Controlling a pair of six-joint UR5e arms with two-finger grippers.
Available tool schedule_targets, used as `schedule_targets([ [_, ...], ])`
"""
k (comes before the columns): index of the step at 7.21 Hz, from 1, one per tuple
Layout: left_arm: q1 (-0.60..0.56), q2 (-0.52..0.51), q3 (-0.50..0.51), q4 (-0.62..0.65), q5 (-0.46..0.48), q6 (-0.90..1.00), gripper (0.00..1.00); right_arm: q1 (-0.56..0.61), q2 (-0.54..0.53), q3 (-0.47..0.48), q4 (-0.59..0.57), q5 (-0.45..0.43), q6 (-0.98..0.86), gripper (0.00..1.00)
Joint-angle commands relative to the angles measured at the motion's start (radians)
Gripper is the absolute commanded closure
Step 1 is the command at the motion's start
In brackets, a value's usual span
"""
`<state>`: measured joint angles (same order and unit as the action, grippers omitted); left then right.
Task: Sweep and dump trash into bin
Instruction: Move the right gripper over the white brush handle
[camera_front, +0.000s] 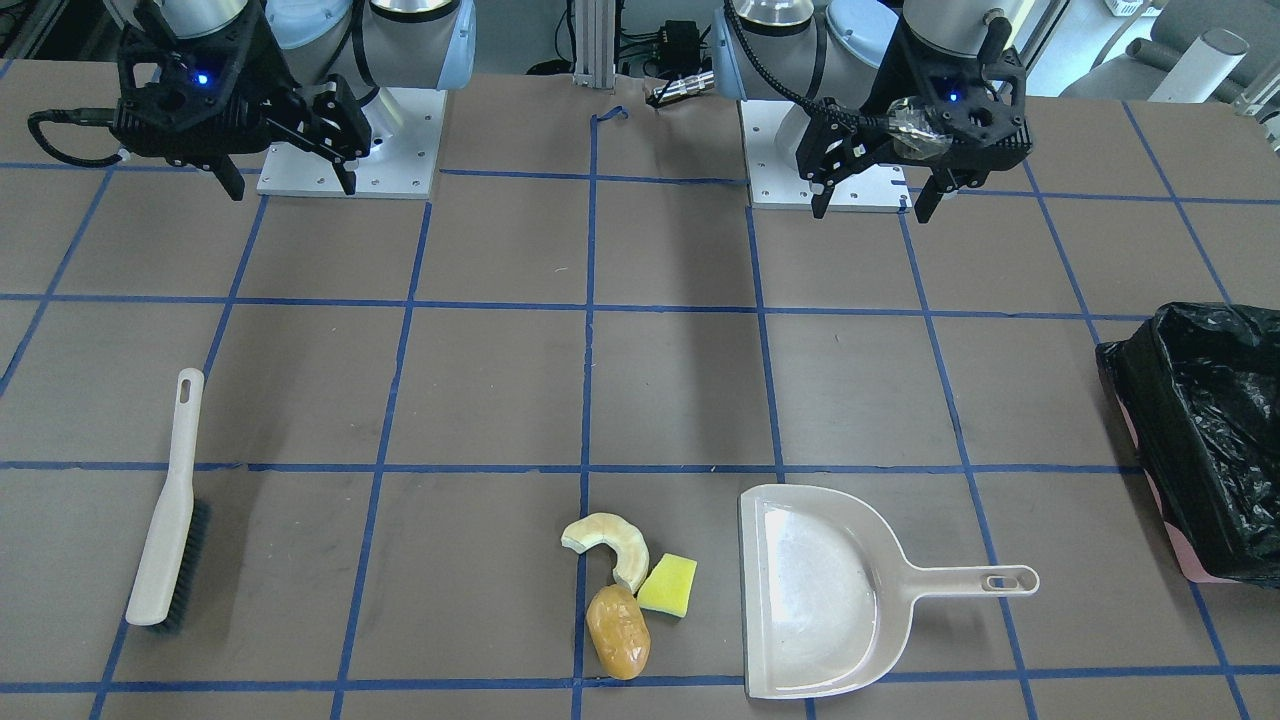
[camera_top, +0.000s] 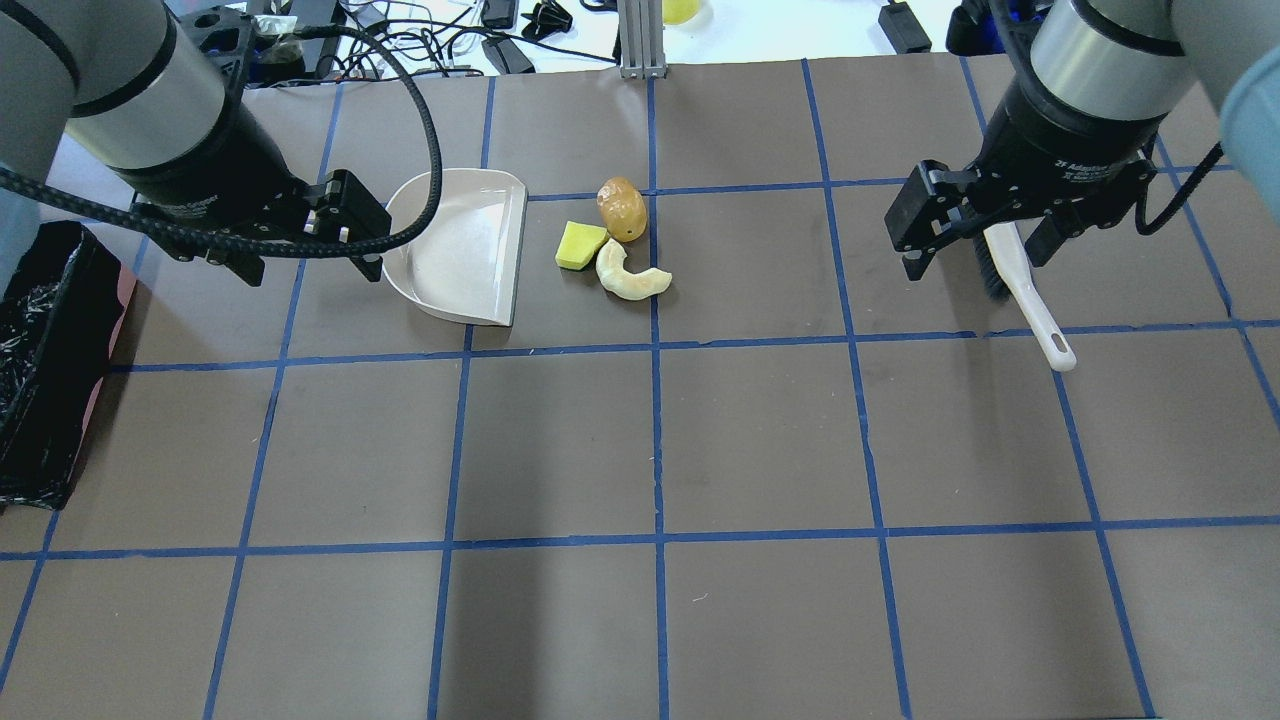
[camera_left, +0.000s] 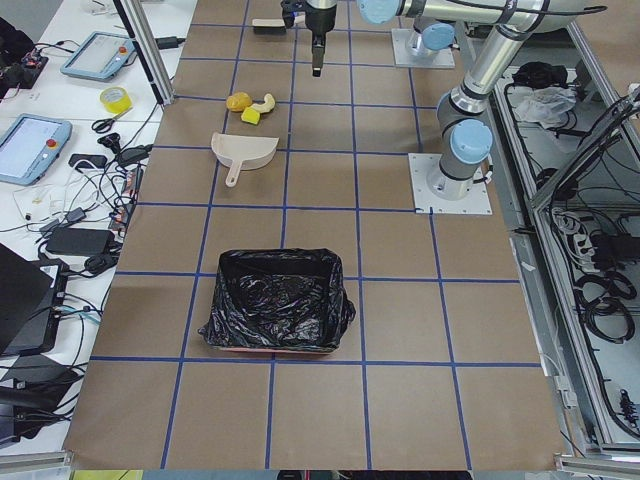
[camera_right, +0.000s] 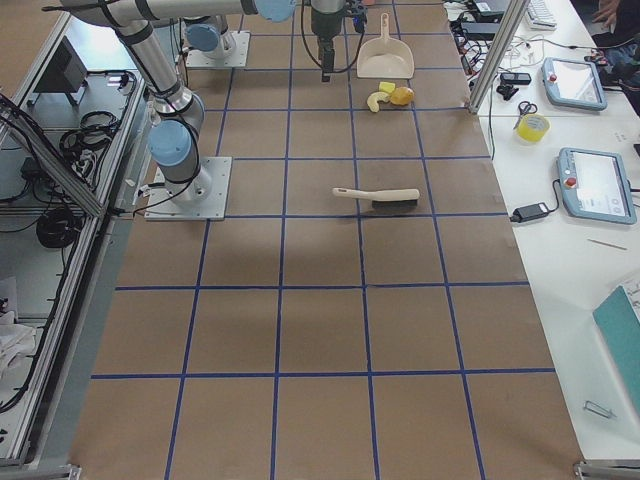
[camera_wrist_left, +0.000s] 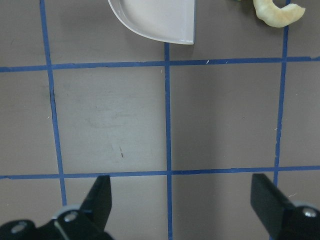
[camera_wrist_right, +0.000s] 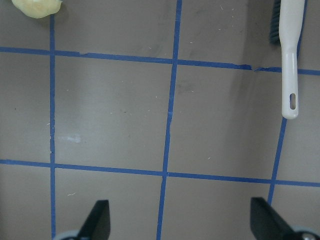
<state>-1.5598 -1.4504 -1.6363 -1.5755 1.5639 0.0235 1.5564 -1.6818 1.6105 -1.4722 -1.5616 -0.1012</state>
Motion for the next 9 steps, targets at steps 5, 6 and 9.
schedule_targets([
  [5, -0.002, -0.001, -0.002, 0.0, -0.002, -0.002, 0.0, -0.172, 0.001, 0.011, -0.013, -0.055, -0.066, 0.0],
  [6, -0.002, -0.001, -0.002, 0.0, -0.004, -0.002, 0.0, -0.23, 0.004, 0.011, -0.014, -0.052, -0.125, 0.0],
  [9, -0.002, -0.008, -0.002, 0.002, -0.004, 0.0, 0.0, -0.312, 0.08, 0.055, -0.161, -0.055, -0.277, 0.0],
])
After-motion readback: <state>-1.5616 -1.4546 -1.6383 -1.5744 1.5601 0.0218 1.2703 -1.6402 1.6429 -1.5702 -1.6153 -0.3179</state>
